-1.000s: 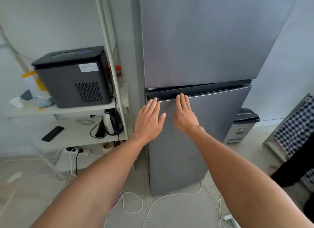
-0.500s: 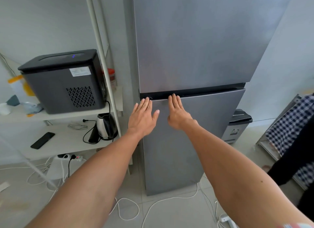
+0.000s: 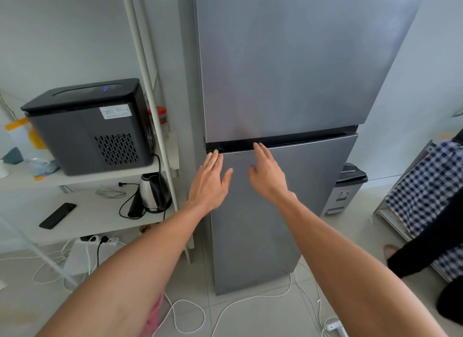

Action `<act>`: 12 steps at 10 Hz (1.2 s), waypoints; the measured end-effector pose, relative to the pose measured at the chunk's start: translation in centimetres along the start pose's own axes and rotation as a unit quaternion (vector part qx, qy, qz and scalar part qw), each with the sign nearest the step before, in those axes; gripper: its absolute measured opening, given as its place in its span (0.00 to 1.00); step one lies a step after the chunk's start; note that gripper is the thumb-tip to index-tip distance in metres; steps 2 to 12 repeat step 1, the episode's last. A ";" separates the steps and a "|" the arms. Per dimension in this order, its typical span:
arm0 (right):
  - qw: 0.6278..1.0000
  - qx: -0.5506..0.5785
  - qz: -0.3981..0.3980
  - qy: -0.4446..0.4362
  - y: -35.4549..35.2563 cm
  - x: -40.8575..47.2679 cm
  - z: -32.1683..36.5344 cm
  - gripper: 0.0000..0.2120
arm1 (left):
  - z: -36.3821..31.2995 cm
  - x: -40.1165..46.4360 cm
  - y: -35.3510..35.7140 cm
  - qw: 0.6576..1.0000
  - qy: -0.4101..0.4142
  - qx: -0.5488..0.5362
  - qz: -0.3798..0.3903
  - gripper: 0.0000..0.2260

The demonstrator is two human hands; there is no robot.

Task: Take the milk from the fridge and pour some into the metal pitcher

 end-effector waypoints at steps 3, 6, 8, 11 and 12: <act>0.955 0.278 -0.078 0.067 -2.2 -1.9 0.5 0.17 | 0.8 -3.8 0.9 0.990 -0.049 -0.129 0.015 0.31; 0.955 0.278 -0.078 0.067 -2.2 -1.9 0.5 0.17 | 0.8 -3.8 0.9 0.990 -0.049 -0.129 0.015 0.31; 0.955 0.278 -0.078 0.067 -2.2 -1.9 0.5 0.17 | 0.8 -3.8 0.9 0.990 -0.049 -0.129 0.015 0.31; 0.955 0.278 -0.078 0.067 -2.2 -1.9 0.5 0.17 | 0.8 -3.8 0.9 0.990 -0.049 -0.129 0.015 0.31; 0.955 0.278 -0.078 0.067 -2.2 -1.9 0.5 0.17 | 0.8 -3.8 0.9 0.990 -0.049 -0.129 0.015 0.31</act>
Point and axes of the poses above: each hand's wrist, its own x-axis towards the middle knuckle, its own y-axis out of the palm, z = x × y, the point moved 1 cm from there along x, towards the middle knuckle, and after that the axes turned 13 degrees about y, right-handed, at the moved point
